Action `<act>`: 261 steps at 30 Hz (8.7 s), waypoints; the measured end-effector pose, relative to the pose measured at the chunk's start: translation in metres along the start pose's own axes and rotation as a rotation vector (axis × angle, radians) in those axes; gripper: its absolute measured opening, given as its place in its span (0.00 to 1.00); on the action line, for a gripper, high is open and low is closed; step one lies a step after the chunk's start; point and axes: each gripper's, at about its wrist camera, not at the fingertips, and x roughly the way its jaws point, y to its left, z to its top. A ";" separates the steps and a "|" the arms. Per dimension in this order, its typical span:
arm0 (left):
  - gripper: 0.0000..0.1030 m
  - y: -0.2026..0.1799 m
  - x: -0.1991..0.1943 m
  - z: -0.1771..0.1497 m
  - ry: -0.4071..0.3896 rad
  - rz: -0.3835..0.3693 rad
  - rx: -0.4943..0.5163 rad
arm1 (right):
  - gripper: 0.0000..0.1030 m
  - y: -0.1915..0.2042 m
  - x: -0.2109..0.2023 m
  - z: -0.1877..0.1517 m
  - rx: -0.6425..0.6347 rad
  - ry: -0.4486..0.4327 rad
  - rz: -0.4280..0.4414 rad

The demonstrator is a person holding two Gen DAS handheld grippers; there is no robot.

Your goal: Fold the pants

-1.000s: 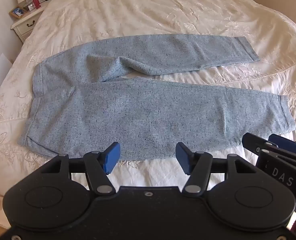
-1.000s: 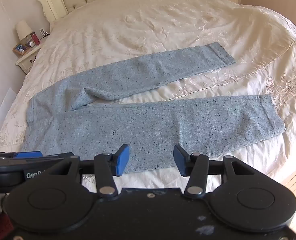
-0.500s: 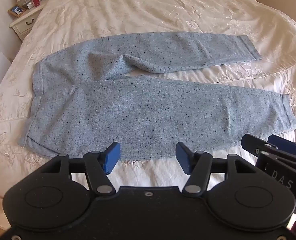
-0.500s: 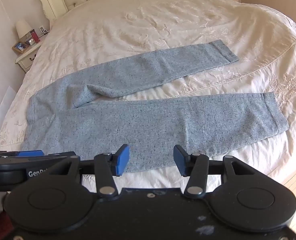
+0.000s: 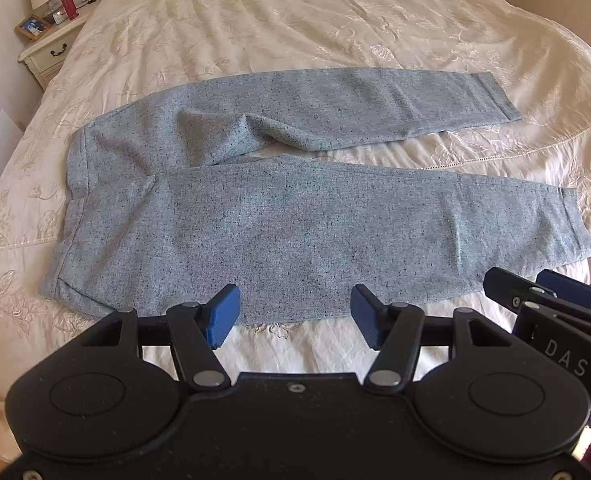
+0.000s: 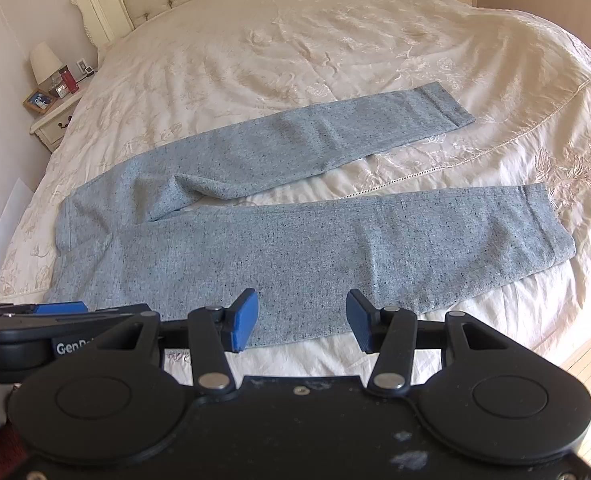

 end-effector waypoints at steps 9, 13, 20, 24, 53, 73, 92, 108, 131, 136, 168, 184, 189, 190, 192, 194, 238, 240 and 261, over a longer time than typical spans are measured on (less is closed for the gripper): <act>0.61 0.001 0.001 0.000 -0.002 -0.010 -0.002 | 0.51 0.001 0.001 0.000 0.014 0.001 -0.007; 0.61 0.002 0.004 0.001 0.008 -0.003 0.005 | 0.51 0.002 0.005 0.000 0.020 0.009 -0.006; 0.61 0.004 0.020 -0.002 0.057 -0.025 0.000 | 0.51 -0.003 0.014 -0.006 0.042 0.037 -0.025; 0.61 0.000 0.032 -0.006 0.106 -0.015 0.020 | 0.51 -0.022 0.016 -0.009 0.092 0.053 -0.061; 0.61 -0.132 0.076 0.034 0.167 0.066 -0.159 | 0.51 -0.322 0.146 0.141 0.030 0.142 -0.183; 0.61 -0.144 0.089 0.035 0.230 0.176 -0.266 | 0.01 -0.348 0.188 0.158 -0.094 0.207 0.046; 0.61 -0.161 0.114 0.037 0.211 0.124 -0.158 | 0.35 -0.378 0.164 0.134 0.081 0.312 0.019; 0.60 -0.180 0.182 0.023 0.335 0.051 -0.083 | 0.06 -0.372 0.175 0.091 0.126 0.361 -0.107; 0.59 0.082 0.138 0.130 0.071 0.153 -0.142 | 0.33 -0.152 0.151 0.176 0.205 0.147 -0.216; 0.59 0.119 0.157 0.156 0.068 0.166 -0.181 | 0.33 -0.102 0.173 0.206 0.169 0.132 -0.156; 0.55 0.181 0.255 0.306 0.176 0.149 -0.356 | 0.02 -0.107 0.391 0.337 0.337 0.317 -0.278; 0.56 0.209 0.312 0.319 0.311 0.125 -0.521 | 0.02 -0.122 0.321 0.279 0.302 0.316 -0.214; 0.61 0.200 0.333 0.320 0.372 0.143 -0.508 | 0.02 -0.118 0.325 0.277 0.296 0.309 -0.213; 0.62 0.199 0.337 0.318 0.393 0.141 -0.512 | 0.02 -0.118 0.324 0.277 0.297 0.307 -0.213; 0.61 0.199 0.346 0.312 0.445 0.127 -0.533 | 0.02 -0.119 0.323 0.278 0.299 0.307 -0.212; 0.44 0.197 0.347 0.306 0.458 0.125 -0.551 | 0.02 -0.119 0.321 0.278 0.301 0.304 -0.210; 0.04 0.145 0.199 0.050 0.297 0.165 -0.427 | 0.16 -0.167 0.150 0.050 0.421 0.225 -0.173; 0.04 0.142 0.203 0.049 0.299 0.177 -0.445 | 0.18 -0.182 0.142 0.047 0.450 0.198 -0.160; 0.04 0.089 0.195 0.060 0.310 0.337 -0.461 | 0.35 -0.307 0.154 0.033 0.922 0.133 0.085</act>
